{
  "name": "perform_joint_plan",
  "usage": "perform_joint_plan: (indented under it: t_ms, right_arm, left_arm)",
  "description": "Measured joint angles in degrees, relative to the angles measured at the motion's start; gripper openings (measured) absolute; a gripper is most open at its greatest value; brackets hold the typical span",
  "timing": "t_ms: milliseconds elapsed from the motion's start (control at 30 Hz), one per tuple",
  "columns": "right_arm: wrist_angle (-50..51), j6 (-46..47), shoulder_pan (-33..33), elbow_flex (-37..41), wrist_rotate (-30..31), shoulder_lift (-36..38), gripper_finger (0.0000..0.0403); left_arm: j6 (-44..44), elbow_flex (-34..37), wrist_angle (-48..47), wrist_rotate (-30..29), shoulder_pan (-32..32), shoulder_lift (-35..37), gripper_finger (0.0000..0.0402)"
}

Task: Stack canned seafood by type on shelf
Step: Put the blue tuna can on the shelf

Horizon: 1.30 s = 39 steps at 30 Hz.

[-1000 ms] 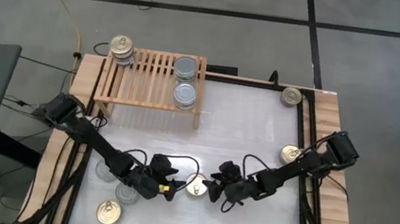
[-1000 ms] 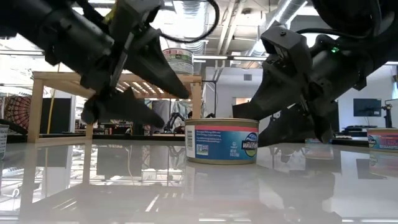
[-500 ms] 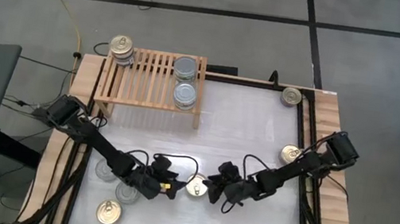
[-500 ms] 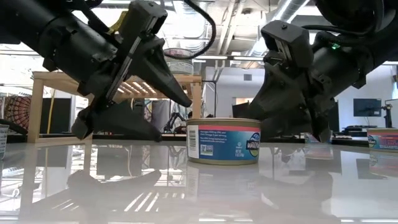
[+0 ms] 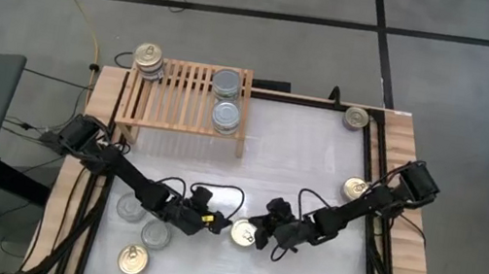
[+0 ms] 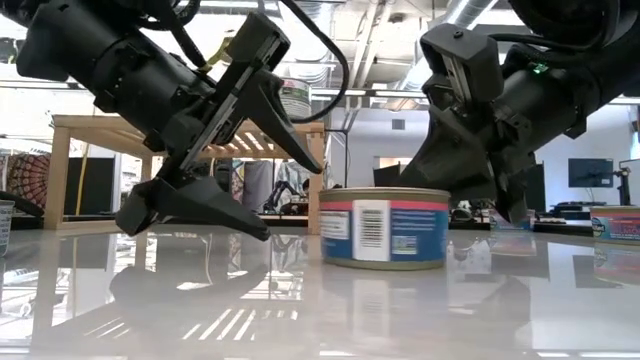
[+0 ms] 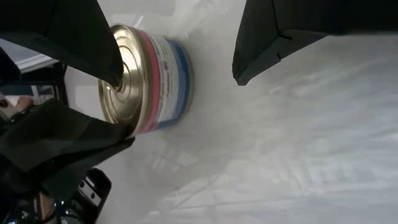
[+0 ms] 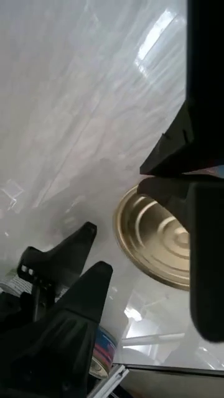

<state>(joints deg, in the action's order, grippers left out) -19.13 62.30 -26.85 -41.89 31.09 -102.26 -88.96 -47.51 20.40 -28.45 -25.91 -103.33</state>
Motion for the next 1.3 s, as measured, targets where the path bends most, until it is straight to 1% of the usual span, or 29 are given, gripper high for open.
perform_joint_plan:
  t_ms: [200, 367, 433, 567, 667, 767, 933, 1200, 1300]
  right_arm:
    - [0.43, -0.88, 0.36, 0.04, 0.71, 0.0, 0.0026]
    - [0.59, -0.85, 0.44, 0.04, 0.76, 0.0, 0.0027]
    - [0.62, -0.85, 0.43, 0.05, 0.94, 0.0, 0.0026]
    - [1.13, -0.81, 0.37, 0.11, 2.17, -0.04, 0.0023]
    - [2.17, 0.4, 0.36, 0.07, 2.25, -0.06, 0.0023]
    - [4.07, 2.03, 0.06, 0.0, 2.46, 0.0, 0.0023]
    - [3.03, 1.89, -1.23, 0.11, 4.92, -0.08, 0.0023]
    - [2.52, 1.73, -1.34, 0.17, 5.11, -0.11, 0.0023]
    - [2.33, 1.62, -1.8, 0.15, 5.67, -0.13, 0.0023]
  left_arm:
    - [-1.42, 0.0, 0.47, 0.07, 0.11, 0.0, 0.029]
    - [0.26, -0.09, 5.12, -0.44, 0.14, -0.29, 0.029]
    - [1.14, -1.3, 6.2, -0.58, 0.24, -1.4, 0.029]
    - [1.49, -4.4, 6.15, 3.38, 1.18, -5.14, 0.029]
    - [1.37, -5.34, 6.16, 4.0, 1.44, -6.3, 0.029]
    - [1.06, -5.38, 6.45, 3.79, 1.49, -6.32, 0.029]
    - [-0.7, -5.38, 6.27, 3.84, 1.55, -6.32, 0.029]
    - [-0.08, -5.36, 9.61, 3.81, 1.77, -6.45, 0.029]
    - [-1.67, -5.36, 9.6, 4.57, 1.75, -6.47, 0.029]
